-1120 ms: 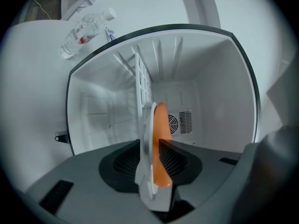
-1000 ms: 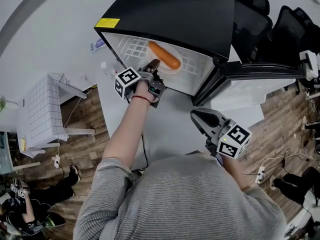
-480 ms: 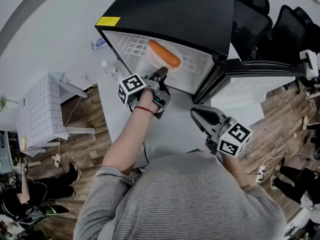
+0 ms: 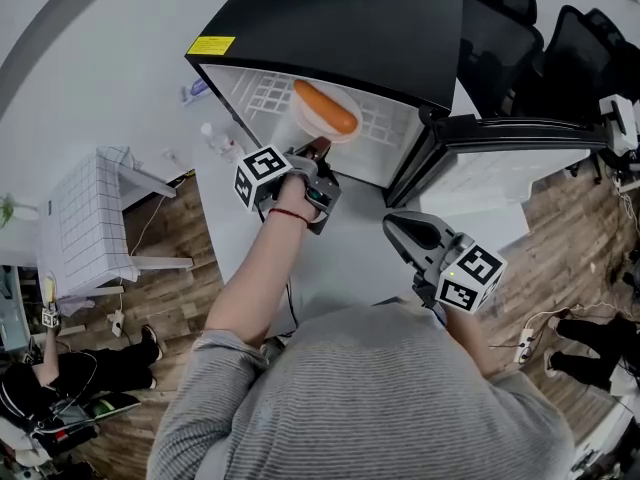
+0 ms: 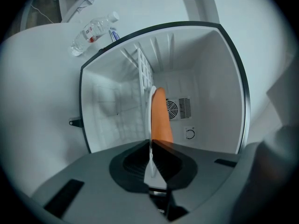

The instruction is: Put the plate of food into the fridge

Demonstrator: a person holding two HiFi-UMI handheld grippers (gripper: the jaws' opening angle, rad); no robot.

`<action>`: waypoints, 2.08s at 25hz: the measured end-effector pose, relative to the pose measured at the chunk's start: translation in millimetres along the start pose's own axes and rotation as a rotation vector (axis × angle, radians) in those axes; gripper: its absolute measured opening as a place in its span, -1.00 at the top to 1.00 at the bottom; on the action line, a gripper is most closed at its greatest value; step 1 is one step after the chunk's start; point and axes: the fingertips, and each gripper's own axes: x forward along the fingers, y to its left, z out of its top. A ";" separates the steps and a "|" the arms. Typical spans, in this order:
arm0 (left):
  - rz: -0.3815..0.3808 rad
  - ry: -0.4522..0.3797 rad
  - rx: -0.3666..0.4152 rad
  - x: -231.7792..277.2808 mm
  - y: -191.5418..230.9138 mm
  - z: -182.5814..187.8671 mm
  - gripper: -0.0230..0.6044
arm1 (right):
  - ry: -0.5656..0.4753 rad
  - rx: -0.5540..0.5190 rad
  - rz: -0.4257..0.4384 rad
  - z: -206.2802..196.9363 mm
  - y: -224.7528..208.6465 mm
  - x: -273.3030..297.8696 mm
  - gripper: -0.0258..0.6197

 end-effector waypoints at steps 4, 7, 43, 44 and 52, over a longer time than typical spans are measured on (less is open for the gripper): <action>-0.002 0.008 -0.004 2.7 -1.4 -0.6 0.85 | 0.002 0.002 0.004 0.1 0.3 0.0 0.88; -0.005 0.009 -0.013 7.2 -1.8 0.4 0.85 | 0.005 0.004 0.006 -1.5 -1.0 -0.7 0.88; -0.175 0.056 0.060 14.5 -41.5 15.0 0.71 | 0.012 0.003 0.013 -3.2 1.5 -2.8 0.88; -0.180 0.060 0.096 10.7 -44.0 12.8 0.71 | 0.012 0.002 0.015 -2.8 2.3 -2.2 0.88; -0.137 0.070 0.514 -25.6 -52.0 -5.7 0.71 | 0.015 -0.010 0.029 -2.1 10.2 5.3 0.88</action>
